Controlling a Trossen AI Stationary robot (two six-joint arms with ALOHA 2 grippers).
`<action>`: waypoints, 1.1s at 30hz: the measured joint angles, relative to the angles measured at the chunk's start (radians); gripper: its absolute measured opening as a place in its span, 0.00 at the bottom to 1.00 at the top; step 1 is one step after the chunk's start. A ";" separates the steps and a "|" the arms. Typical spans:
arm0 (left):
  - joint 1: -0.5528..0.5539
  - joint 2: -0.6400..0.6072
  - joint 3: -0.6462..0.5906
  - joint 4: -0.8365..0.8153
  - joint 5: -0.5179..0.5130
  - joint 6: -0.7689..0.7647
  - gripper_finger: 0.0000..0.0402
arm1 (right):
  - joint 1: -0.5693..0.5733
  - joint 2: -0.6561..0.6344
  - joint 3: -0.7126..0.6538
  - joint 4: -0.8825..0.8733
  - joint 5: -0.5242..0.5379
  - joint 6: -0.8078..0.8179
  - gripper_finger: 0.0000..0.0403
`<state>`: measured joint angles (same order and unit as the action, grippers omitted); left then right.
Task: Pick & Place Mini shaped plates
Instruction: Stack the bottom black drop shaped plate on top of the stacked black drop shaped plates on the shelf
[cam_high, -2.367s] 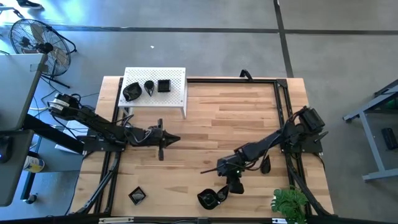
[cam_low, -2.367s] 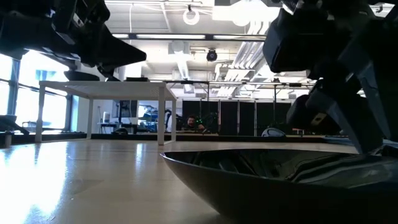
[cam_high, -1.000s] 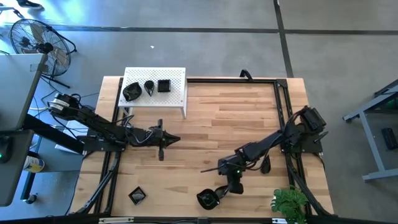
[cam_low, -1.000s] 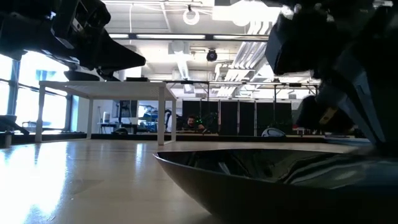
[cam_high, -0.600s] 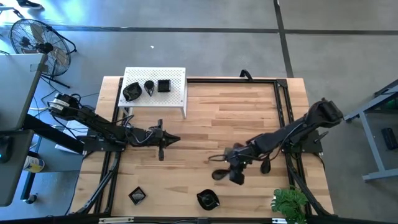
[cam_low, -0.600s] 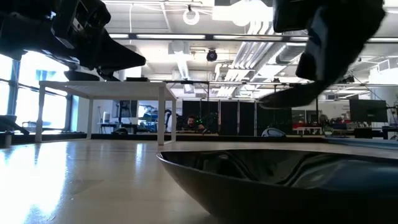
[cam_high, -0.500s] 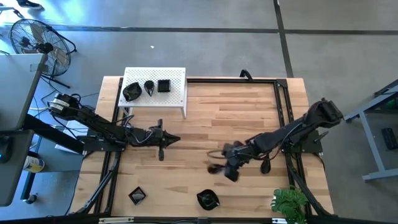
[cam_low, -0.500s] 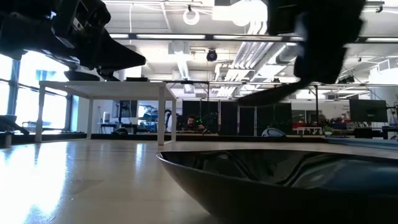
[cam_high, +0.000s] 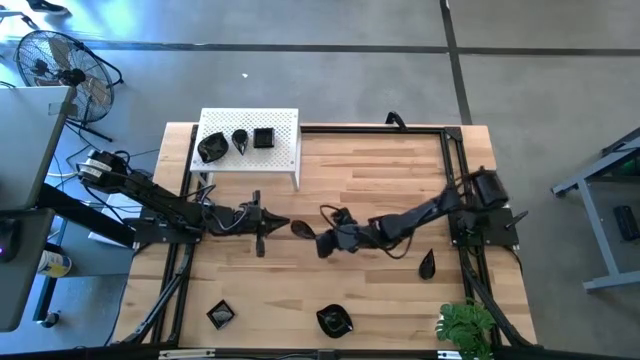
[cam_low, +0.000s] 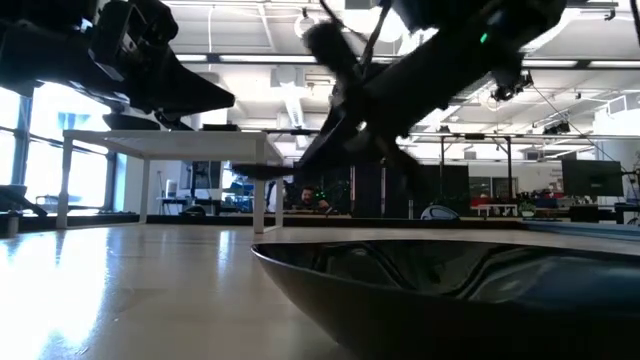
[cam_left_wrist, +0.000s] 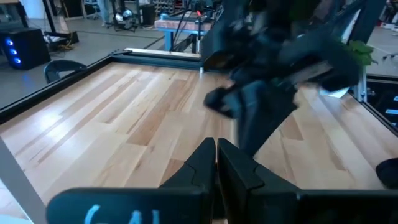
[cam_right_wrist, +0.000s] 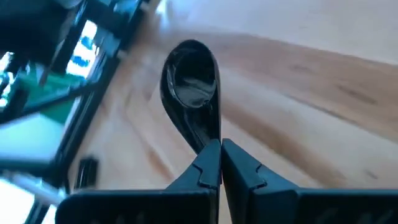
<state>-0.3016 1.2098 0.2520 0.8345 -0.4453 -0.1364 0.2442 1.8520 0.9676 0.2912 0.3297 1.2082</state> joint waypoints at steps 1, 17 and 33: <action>0.000 0.000 0.000 0.000 0.000 0.000 0.04 | -0.009 0.022 0.000 0.032 0.009 0.010 0.01; 0.000 0.000 0.000 -0.019 -0.012 0.004 0.04 | -0.071 0.183 0.000 0.263 0.030 0.013 0.10; 0.000 0.000 0.000 -0.063 0.004 -0.054 0.04 | -0.087 0.085 0.001 -0.028 -0.050 -0.454 0.01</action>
<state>-0.3016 1.2098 0.2520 0.7711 -0.4411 -0.1904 0.1573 1.9371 0.9684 0.2628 0.2794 0.7539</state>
